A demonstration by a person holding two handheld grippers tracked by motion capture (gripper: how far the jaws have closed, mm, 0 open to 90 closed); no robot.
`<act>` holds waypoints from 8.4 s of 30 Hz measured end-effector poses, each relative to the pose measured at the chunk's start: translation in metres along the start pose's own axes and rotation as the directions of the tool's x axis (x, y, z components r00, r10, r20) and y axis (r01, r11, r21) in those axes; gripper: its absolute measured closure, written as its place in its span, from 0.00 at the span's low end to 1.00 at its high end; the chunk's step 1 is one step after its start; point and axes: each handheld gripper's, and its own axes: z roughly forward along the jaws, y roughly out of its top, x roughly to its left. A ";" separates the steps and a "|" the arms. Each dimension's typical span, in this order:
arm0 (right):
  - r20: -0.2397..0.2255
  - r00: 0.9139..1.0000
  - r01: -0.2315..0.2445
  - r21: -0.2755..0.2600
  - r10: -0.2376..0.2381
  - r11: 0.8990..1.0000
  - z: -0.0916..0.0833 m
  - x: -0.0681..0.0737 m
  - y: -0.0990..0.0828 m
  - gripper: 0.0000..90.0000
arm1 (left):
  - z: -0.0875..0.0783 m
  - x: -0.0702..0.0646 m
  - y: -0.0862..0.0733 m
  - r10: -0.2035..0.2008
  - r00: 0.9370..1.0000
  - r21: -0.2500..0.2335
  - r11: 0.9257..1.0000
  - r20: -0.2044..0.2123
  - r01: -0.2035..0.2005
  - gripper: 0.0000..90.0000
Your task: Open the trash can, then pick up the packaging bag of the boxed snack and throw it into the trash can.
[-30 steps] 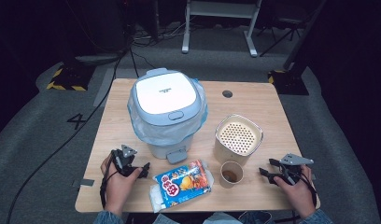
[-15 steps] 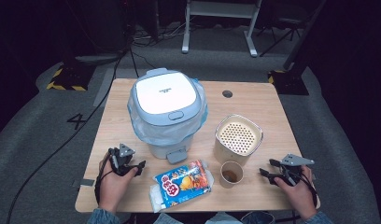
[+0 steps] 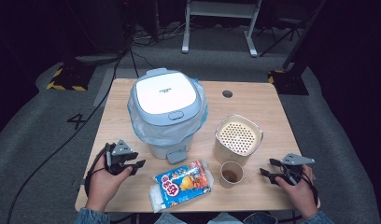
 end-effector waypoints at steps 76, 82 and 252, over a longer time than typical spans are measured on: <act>-0.008 1.000 0.016 -0.002 -0.016 1.000 0.001 -0.003 0.001 0.39 | -0.034 -0.026 0.172 0.245 0.947 -0.315 0.933 0.208 -0.172 1.00; -0.008 1.000 0.016 -0.001 -0.016 1.000 0.001 -0.003 0.000 0.39 | -0.034 -0.029 0.172 0.268 0.947 -0.311 0.928 0.177 -0.204 1.00; -0.014 1.000 0.026 0.005 -0.026 1.000 0.003 0.001 0.002 0.33 | -0.088 -0.013 0.189 0.232 0.944 -0.607 0.793 0.234 -0.044 0.99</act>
